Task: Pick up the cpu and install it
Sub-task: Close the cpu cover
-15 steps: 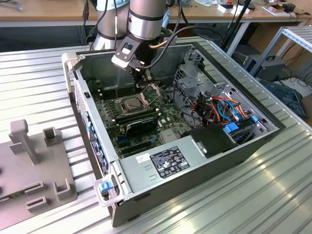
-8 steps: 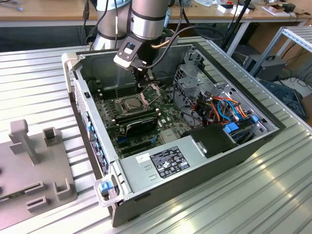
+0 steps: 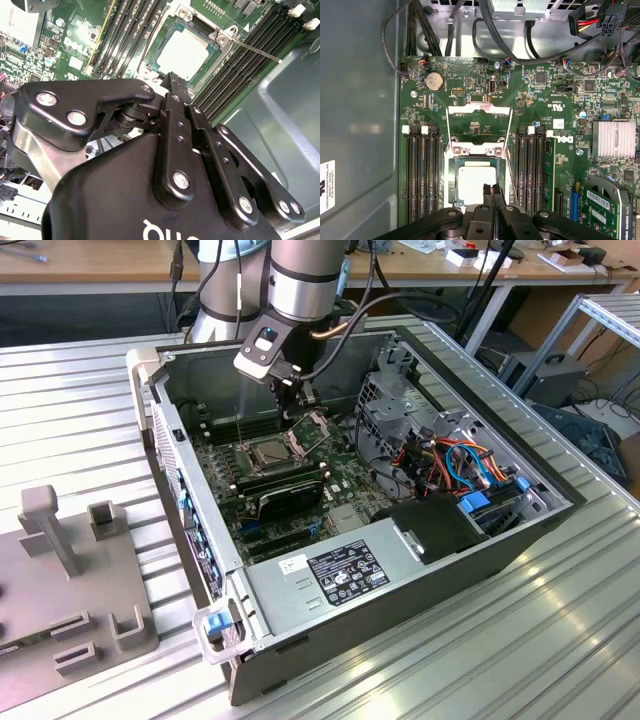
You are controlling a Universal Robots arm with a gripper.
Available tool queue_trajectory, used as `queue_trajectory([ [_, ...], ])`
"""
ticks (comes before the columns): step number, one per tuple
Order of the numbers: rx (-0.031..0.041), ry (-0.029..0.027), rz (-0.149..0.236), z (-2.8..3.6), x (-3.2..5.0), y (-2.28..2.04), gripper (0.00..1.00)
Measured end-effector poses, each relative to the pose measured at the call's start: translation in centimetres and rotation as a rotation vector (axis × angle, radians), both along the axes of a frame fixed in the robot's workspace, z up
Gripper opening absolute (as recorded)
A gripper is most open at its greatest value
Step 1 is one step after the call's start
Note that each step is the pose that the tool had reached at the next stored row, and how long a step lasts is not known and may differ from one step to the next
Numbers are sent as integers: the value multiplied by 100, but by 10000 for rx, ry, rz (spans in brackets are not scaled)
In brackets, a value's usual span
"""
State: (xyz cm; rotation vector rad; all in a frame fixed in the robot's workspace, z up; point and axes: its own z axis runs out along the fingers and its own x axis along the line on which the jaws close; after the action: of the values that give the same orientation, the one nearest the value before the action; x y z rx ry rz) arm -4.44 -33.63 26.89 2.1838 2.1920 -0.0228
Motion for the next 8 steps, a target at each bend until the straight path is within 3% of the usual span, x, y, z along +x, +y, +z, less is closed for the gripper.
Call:
queue_trajectory([
  [8, 0, 0, 0, 0, 33, 0, 11],
])
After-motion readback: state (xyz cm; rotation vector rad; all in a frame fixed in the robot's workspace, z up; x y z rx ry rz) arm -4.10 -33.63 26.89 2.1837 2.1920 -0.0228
